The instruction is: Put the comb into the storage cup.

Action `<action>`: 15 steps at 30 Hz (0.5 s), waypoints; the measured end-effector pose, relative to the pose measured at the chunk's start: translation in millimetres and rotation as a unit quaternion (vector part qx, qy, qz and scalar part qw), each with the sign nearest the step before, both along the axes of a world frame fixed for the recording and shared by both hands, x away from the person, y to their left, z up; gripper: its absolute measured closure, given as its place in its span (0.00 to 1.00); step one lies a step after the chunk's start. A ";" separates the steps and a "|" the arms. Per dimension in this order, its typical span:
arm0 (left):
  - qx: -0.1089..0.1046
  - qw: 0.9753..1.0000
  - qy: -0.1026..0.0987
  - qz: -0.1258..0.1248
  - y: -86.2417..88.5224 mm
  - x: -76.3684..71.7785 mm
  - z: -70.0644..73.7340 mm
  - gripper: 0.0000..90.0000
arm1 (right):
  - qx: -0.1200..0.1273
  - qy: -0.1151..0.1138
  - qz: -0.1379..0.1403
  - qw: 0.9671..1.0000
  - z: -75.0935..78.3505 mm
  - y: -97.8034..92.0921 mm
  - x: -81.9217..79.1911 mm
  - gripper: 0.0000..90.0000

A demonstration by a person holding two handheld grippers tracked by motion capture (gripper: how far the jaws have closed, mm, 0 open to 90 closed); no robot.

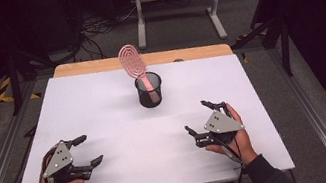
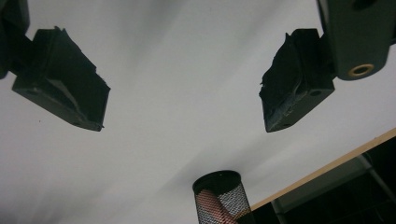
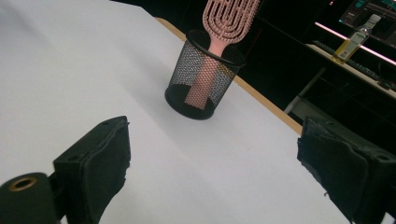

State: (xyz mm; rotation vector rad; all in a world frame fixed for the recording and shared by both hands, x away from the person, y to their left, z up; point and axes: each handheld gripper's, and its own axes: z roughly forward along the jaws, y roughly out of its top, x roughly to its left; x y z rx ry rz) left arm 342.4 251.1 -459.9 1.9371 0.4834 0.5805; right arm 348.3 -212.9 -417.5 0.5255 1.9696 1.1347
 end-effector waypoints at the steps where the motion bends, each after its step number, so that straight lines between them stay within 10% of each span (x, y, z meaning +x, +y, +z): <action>1: -0.002 1.000 -0.001 -0.001 -0.1 -0.2 -0.1 0.18 | 0.001 0.002 0.000 1.000 -1.0 -1.1 -0.5 0.11; 15: -0.009 1.000 -0.011 0.003 0.7 -2.6 2.6 0.14 | 0.026 0.023 -0.024 0.999 -27.4 -31.2 -13.3 0.11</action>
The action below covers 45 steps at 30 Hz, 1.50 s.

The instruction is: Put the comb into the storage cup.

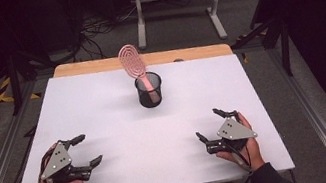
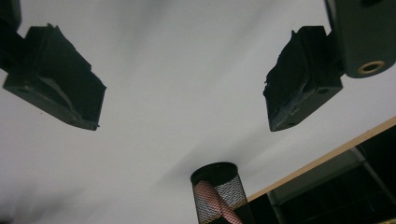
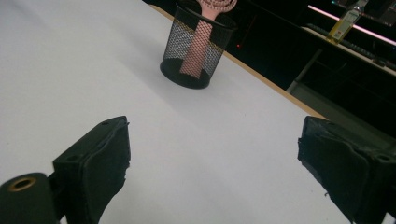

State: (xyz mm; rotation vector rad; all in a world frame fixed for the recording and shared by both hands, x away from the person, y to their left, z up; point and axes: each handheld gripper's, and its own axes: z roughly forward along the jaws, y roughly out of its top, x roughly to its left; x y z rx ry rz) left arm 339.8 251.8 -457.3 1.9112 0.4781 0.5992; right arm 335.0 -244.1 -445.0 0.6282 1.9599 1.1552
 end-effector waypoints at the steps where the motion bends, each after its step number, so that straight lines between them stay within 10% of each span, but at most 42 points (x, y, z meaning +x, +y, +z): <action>1: -0.002 1.000 0.001 0.000 0.2 0.1 0.1 0.14 | 0.000 0.000 0.000 1.000 0.0 0.0 0.0 0.11; 13: -0.009 1.000 -0.002 0.002 1.7 -0.9 0.4 0.08 | -0.005 0.025 -0.018 1.000 -15.7 -21.9 -4.1 0.08; 19: -0.021 1.000 -0.003 0.000 4.2 0.5 1.6 0.07 | 0.040 0.042 -0.017 0.998 -15.9 -28.6 -1.4 0.08; 45: -0.003 1.000 -0.013 0.013 4.5 -3.0 1.6 0.07 | 0.041 0.003 -0.035 0.999 -2.2 -33.4 -5.3 0.08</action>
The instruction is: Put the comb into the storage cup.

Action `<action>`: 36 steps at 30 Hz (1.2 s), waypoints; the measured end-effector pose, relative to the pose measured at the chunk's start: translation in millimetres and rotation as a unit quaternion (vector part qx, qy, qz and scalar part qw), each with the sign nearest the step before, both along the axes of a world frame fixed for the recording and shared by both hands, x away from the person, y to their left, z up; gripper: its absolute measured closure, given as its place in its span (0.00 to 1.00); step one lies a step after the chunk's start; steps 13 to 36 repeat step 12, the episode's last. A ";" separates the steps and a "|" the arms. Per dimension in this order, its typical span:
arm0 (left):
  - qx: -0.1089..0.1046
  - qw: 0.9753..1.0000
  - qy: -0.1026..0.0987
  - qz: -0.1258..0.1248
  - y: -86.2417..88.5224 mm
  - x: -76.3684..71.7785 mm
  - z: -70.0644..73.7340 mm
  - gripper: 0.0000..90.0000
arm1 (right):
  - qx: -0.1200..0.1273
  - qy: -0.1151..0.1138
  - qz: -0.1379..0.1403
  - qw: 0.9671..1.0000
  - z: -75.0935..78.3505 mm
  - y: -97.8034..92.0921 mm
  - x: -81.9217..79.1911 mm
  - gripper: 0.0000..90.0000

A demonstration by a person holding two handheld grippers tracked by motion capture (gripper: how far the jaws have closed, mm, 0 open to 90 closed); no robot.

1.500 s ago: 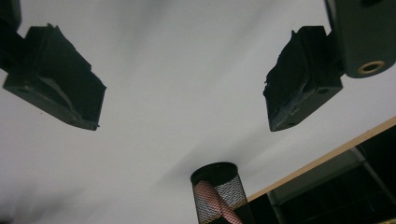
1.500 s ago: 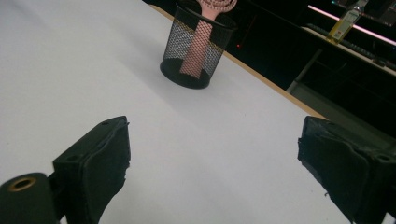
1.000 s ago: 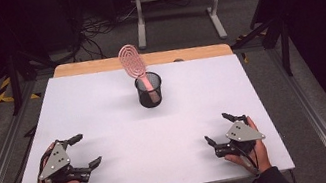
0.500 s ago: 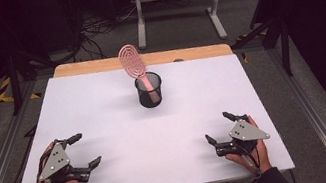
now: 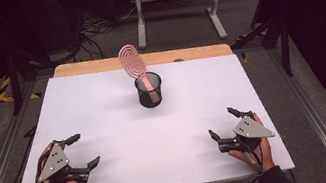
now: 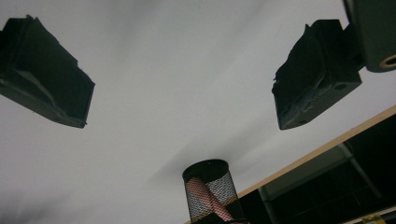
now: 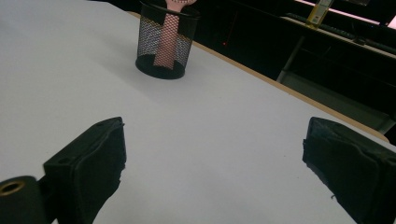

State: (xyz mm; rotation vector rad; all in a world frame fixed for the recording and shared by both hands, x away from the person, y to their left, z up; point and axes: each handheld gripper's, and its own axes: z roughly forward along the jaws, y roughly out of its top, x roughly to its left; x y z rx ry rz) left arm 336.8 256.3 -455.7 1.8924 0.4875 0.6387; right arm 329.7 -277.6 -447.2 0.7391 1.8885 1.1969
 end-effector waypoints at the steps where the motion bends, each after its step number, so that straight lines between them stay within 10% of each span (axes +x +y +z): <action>1: 0.003 1.000 0.000 0.001 -0.3 0.3 0.0 0.07 | -0.002 0.001 -0.001 1.000 -0.5 0.2 0.2 0.08; 36: 0.005 1.000 0.005 0.009 -2.4 4.5 -1.4 0.07 | -0.012 0.017 -0.015 1.000 -5.6 -1.2 5.3 0.08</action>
